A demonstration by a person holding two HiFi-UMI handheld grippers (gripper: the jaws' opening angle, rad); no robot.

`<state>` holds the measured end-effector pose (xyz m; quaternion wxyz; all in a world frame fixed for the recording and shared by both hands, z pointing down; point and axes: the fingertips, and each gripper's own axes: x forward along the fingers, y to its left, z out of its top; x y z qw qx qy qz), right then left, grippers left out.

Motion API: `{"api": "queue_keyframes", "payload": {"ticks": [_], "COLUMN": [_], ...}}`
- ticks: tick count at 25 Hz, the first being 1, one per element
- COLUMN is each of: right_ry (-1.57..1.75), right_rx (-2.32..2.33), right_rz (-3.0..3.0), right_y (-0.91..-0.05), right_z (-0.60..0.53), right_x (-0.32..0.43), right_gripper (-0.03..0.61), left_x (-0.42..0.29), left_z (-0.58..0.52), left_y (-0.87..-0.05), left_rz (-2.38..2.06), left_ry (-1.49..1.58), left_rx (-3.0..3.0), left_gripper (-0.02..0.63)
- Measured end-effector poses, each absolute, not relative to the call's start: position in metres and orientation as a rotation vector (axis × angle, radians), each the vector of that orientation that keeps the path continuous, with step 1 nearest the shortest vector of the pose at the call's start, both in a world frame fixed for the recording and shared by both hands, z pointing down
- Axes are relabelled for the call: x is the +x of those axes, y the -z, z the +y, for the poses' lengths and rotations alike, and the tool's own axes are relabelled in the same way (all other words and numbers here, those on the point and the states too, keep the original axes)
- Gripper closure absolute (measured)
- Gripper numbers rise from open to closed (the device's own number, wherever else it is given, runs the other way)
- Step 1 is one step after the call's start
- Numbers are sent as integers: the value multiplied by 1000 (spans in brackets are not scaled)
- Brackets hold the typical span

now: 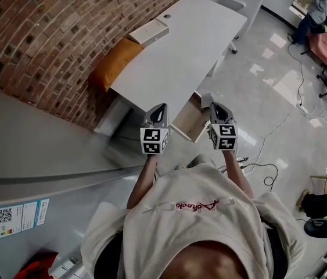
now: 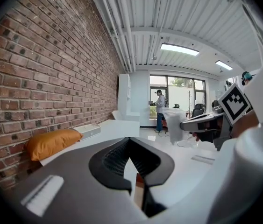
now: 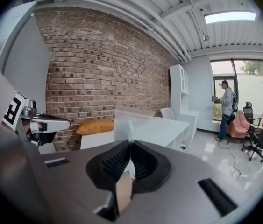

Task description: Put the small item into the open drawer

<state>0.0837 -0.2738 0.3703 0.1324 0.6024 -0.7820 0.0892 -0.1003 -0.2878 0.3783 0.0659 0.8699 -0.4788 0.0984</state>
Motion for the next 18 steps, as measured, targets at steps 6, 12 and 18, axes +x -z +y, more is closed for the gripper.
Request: {"api": "queue_keyframes", "payload": {"ticks": [6, 12, 18], "right_ry": [-282, -299, -314], "right_rx": [1739, 1678, 1592], "right_rz": [-2270, -2313, -2355], "right_y": [-377, -380, -380], "right_z": [-280, -287, -294], "right_x": [98, 107, 125], "right_gripper": [565, 565, 565], "left_x": [-89, -80, -64], "left_z": [-292, -290, -284], "left_y": [-381, -386, -388], "left_rz": [-1457, -1518, -1580], "left_ry": [-307, -342, -354], "left_rx": [2614, 2550, 2481], "left_gripper": [607, 607, 607]}}
